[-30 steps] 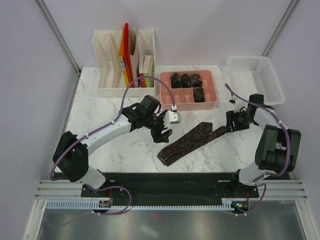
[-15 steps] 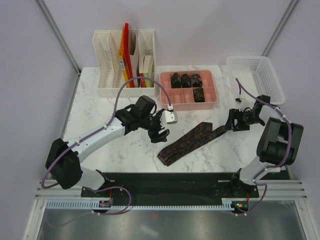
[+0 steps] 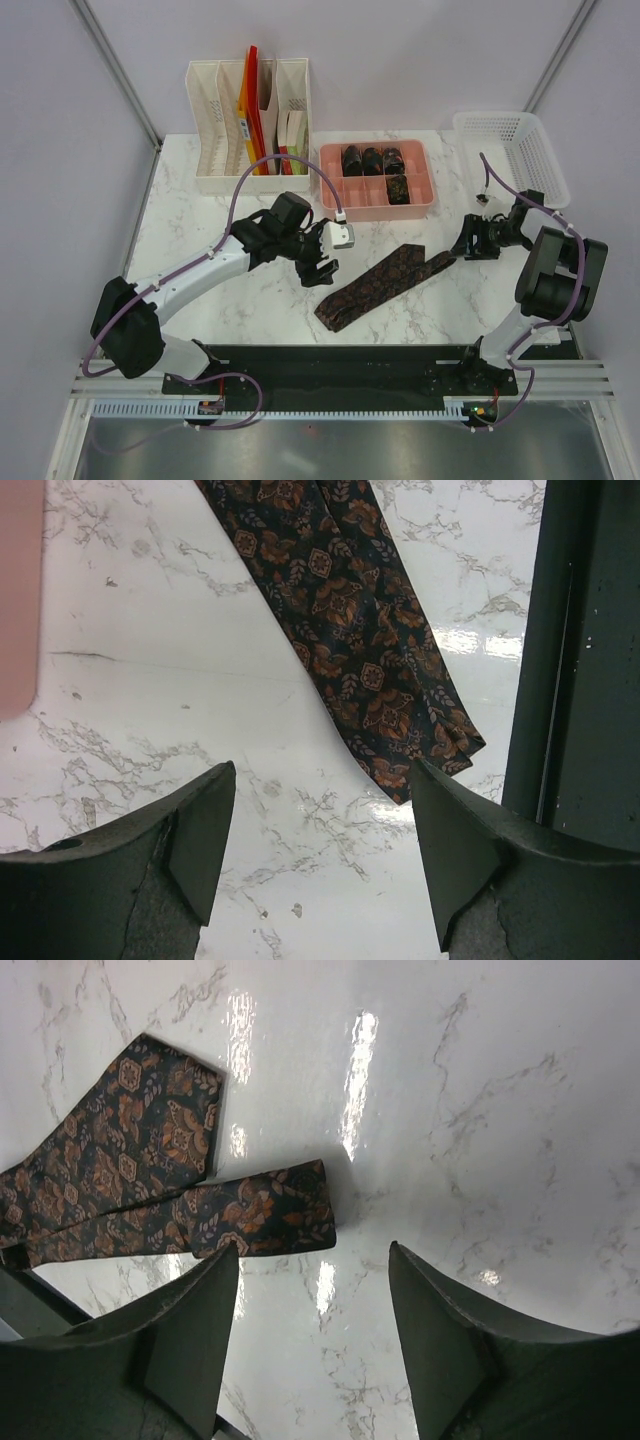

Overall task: Roll the ties
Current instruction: Flatten out the tie at the center of the board.

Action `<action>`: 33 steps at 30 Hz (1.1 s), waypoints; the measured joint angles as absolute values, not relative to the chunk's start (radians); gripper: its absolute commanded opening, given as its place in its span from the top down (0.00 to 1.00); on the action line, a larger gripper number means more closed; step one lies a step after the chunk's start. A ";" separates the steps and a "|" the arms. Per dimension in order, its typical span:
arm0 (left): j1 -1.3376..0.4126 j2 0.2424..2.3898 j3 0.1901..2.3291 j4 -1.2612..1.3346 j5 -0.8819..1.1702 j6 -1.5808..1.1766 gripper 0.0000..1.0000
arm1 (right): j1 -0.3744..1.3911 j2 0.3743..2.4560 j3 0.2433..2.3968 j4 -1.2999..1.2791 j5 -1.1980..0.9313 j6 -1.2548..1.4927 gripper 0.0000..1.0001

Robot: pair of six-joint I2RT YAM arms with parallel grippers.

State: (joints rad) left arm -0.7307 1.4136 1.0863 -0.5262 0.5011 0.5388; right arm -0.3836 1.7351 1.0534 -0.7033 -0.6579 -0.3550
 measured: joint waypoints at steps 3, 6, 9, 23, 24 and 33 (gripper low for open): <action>-0.731 1.413 1.086 -0.528 0.499 0.539 0.22 | -0.384 1.758 1.053 -0.677 -0.661 -0.329 0.33; -0.731 1.412 1.086 -0.529 0.498 0.539 0.22 | -0.381 1.773 1.053 -0.643 -0.675 -0.317 0.35; -0.731 1.405 1.082 -0.529 0.495 0.539 0.22 | -0.376 1.785 1.053 -0.617 -0.684 -0.310 0.41; -0.731 1.369 1.049 -0.540 0.471 0.539 0.22 | -0.367 1.841 1.087 -0.611 -0.715 -0.333 0.44; -0.731 1.367 1.047 -0.540 0.470 0.539 0.21 | -0.366 1.850 1.098 -0.625 -0.722 -0.341 0.44; -0.731 1.363 1.039 -0.542 0.455 0.539 0.21 | -0.366 1.884 1.145 -0.739 -0.755 -0.438 0.38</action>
State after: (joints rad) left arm -0.7307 1.3632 1.0393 -0.5423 0.4545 0.5392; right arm -0.3664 1.8843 1.1450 -0.7387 -0.7551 -0.4377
